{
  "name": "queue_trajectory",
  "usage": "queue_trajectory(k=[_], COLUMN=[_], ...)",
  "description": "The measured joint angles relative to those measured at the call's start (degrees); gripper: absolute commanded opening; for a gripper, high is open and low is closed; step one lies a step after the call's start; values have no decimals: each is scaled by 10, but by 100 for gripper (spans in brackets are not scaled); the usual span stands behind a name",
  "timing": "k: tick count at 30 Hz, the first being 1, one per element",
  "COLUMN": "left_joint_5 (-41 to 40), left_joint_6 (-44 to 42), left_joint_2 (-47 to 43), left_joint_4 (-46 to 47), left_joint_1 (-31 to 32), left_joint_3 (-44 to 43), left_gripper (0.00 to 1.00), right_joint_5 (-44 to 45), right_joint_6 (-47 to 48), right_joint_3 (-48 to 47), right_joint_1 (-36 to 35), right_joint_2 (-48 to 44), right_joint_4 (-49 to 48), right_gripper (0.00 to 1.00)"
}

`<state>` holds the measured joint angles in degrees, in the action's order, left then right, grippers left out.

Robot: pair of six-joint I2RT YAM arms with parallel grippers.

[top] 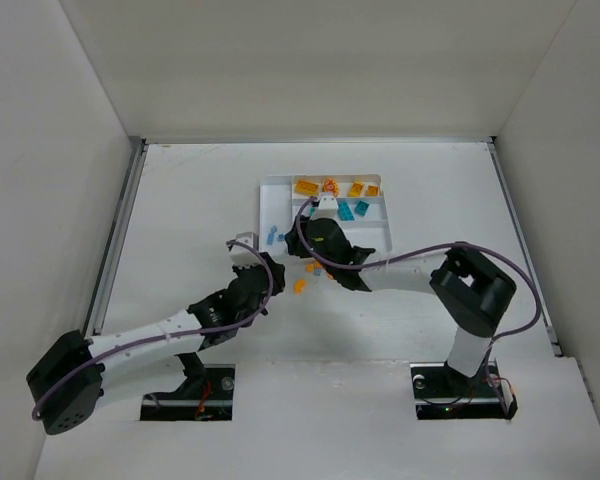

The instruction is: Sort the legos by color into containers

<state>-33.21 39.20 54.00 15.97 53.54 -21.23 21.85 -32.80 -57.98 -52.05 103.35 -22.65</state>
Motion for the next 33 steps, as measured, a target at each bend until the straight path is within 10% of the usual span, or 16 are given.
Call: queue_trajectory(k=[7,16,33], left_joint_5=[-3,-3,-12], left_joint_6=[3,-6,-41], left_joint_2=[173,329,463], left_joint_4=[14,32,41], left_joint_1=[71,95,74], left_joint_3=[-61,-148,-233], left_gripper=[29,30,35], right_joint_5=[22,69,78], right_joint_6=[-17,-76,-117], right_joint_3=[149,343,376], right_joint_1=[3,-16,-32], right_joint_2=[-156,-293,-281], right_joint_4=[-22,5,17], right_gripper=[21,28,40])
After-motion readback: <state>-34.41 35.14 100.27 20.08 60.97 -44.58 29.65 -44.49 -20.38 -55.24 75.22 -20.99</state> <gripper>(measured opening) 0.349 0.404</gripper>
